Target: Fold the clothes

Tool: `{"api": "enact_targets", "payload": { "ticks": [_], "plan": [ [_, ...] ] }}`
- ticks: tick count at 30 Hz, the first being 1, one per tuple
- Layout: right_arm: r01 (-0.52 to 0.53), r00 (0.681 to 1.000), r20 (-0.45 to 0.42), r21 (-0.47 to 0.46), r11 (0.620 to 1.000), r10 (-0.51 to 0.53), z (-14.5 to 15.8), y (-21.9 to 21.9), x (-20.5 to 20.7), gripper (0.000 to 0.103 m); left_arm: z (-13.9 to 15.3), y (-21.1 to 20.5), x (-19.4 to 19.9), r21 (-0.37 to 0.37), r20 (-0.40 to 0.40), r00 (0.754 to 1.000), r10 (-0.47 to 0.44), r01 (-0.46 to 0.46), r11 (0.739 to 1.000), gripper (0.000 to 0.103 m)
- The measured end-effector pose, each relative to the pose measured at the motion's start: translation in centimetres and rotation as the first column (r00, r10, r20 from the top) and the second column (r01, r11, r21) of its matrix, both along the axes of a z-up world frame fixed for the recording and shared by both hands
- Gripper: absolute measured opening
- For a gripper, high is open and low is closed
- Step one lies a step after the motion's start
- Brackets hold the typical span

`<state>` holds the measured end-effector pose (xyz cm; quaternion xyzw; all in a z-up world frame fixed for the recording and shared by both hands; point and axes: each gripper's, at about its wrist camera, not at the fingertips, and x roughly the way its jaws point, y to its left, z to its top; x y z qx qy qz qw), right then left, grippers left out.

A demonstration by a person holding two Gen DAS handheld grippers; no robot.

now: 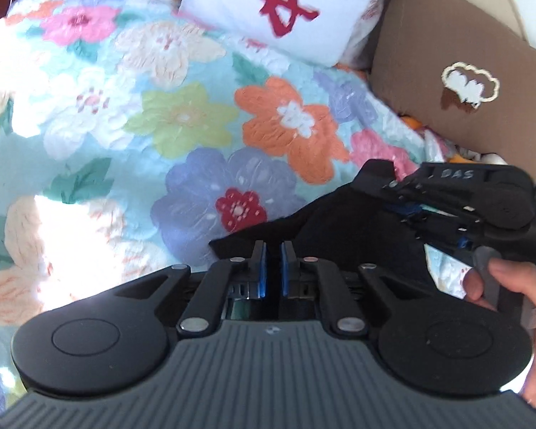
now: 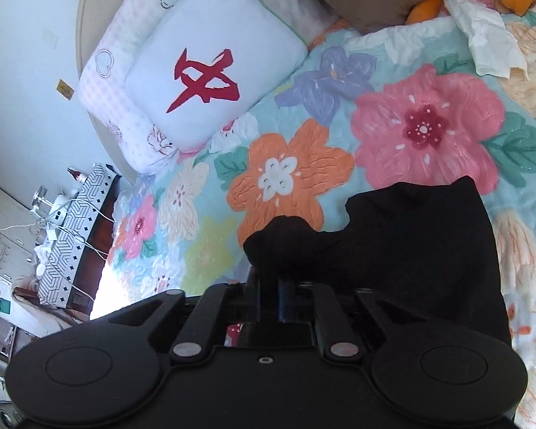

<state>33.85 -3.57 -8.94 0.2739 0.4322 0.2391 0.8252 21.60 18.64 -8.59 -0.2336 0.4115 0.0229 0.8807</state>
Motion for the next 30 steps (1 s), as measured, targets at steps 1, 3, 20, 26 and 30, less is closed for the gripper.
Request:
{"api": "enact_targets", "payload": {
  "ticks": [1, 3, 20, 26, 30],
  "plan": [
    [0.001, 1.0, 0.0, -0.001, 1.0, -0.001, 0.1, -0.2, -0.1, 0.026, -0.6, 0.1, 0.2, 0.006, -0.042, 0.999, 0.004, -0.004, 1.0, 0.008],
    [0.013, 1.0, 0.027, 0.003, 1.0, -0.013, 0.5, -1.2, -0.9, 0.037, -1.6, 0.3, 0.5, 0.035, -0.126, 0.992, 0.017, -0.013, 0.999, 0.008],
    [-0.017, 0.998, 0.048, -0.366, 0.93, 0.037, -1.9, -7.5, -9.0, 0.068, -2.6, -1.7, 0.2, 0.009, -0.154, 0.985, -0.078, 0.08, 0.997, 0.052],
    [0.004, 1.0, 0.003, -0.321, 0.947, -0.003, -1.8, -9.7, -10.2, 0.079, -2.5, -0.3, -0.6, -0.029, -0.151, 0.988, -0.04, 0.036, 0.999, 0.054],
    [0.035, 0.999, 0.045, -0.253, 0.967, -0.024, -0.5, -11.3, -10.6, 0.079, -2.0, 0.3, -0.8, -0.093, -0.106, 0.993, -0.056, 0.046, 0.995, 0.054]
  ]
}}
